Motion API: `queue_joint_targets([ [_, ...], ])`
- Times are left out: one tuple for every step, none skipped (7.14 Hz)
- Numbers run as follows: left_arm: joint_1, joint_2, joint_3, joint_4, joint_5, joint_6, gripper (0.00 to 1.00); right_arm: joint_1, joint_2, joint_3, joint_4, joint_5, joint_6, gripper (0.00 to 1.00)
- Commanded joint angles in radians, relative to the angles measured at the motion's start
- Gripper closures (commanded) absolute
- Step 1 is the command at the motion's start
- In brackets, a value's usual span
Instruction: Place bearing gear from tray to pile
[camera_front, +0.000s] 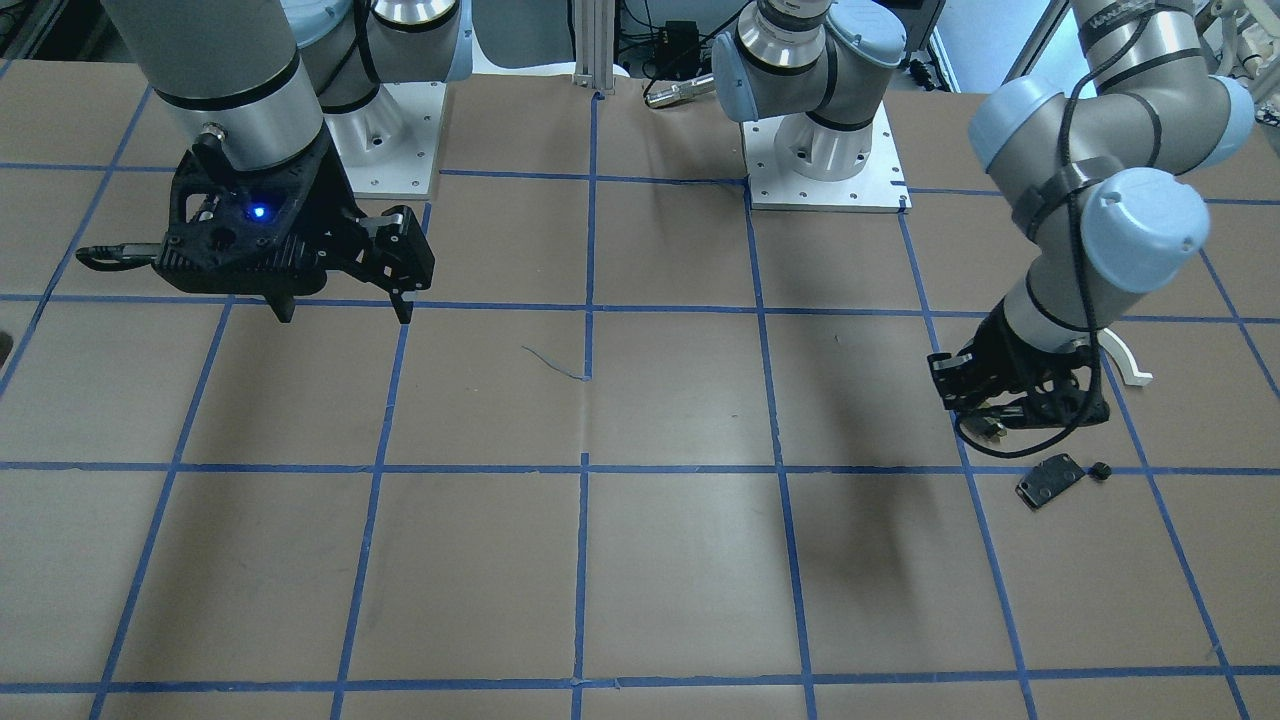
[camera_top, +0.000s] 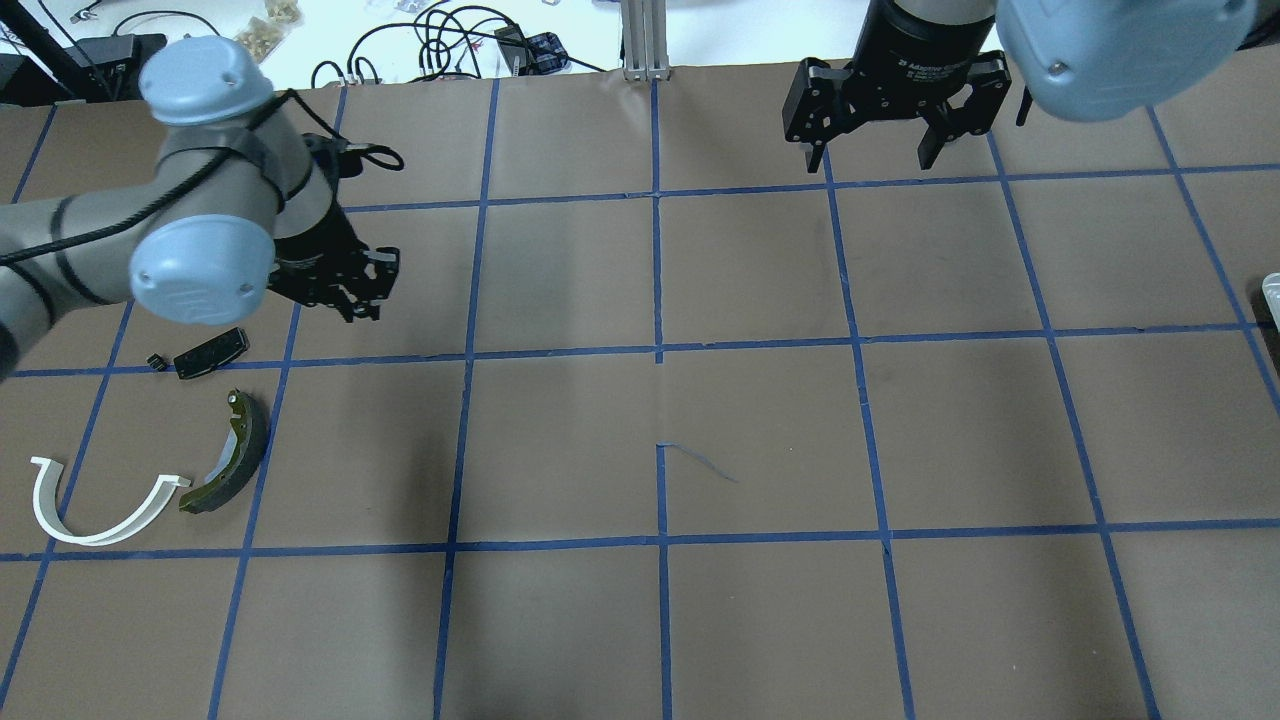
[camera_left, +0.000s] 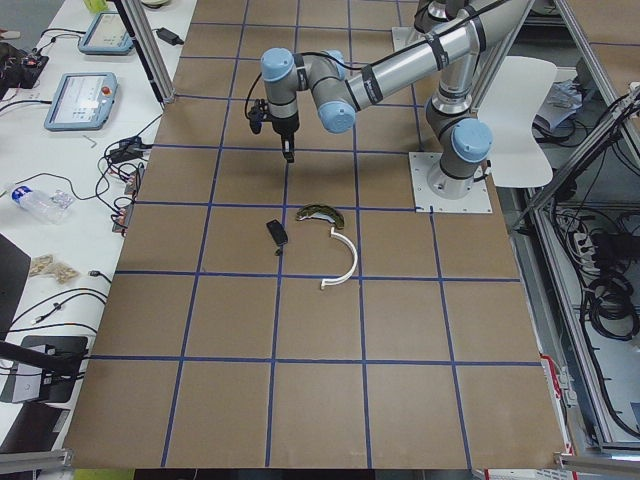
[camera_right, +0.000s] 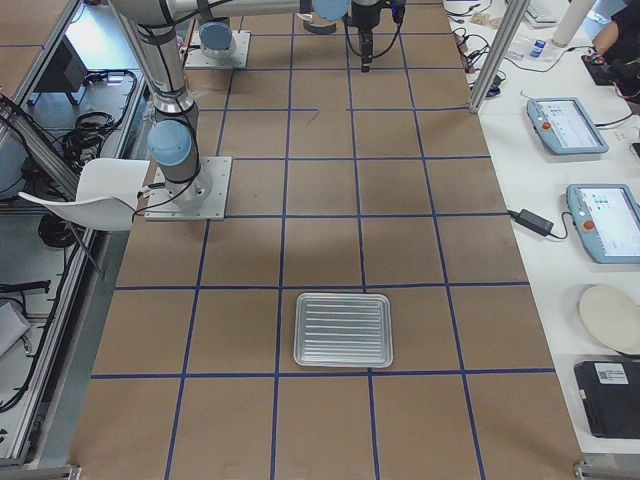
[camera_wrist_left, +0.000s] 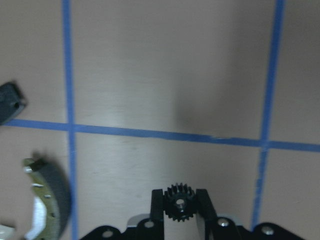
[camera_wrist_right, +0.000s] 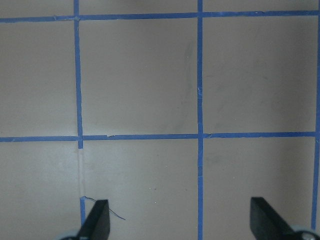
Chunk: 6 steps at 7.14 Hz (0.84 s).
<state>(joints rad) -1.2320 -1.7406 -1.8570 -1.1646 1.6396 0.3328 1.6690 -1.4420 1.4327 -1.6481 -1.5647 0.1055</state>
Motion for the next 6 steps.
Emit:
queue_joint_targets([
  [0.246,0.000,-0.049,0.043,-0.009,0.295,1.00,0.000,0.002,0.000,-0.004,0.002,0.000,0.00],
  [0.306,-0.020,-0.054,0.048,-0.011,0.374,1.00,0.000,0.002,0.000,-0.004,0.002,0.000,0.00],
  [0.337,-0.039,-0.068,0.051,-0.012,0.421,1.00,0.000,0.000,0.000,-0.005,0.003,0.000,0.00],
  [0.357,-0.057,-0.092,0.103,-0.011,0.423,1.00,-0.002,0.002,0.000,-0.005,0.003,0.002,0.00],
  [0.359,-0.092,-0.112,0.208,-0.011,0.431,1.00,-0.002,0.002,0.000,-0.005,0.002,0.002,0.00],
  [0.358,-0.100,-0.128,0.241,-0.011,0.430,0.92,-0.002,0.002,0.000,-0.005,0.002,0.000,0.00],
])
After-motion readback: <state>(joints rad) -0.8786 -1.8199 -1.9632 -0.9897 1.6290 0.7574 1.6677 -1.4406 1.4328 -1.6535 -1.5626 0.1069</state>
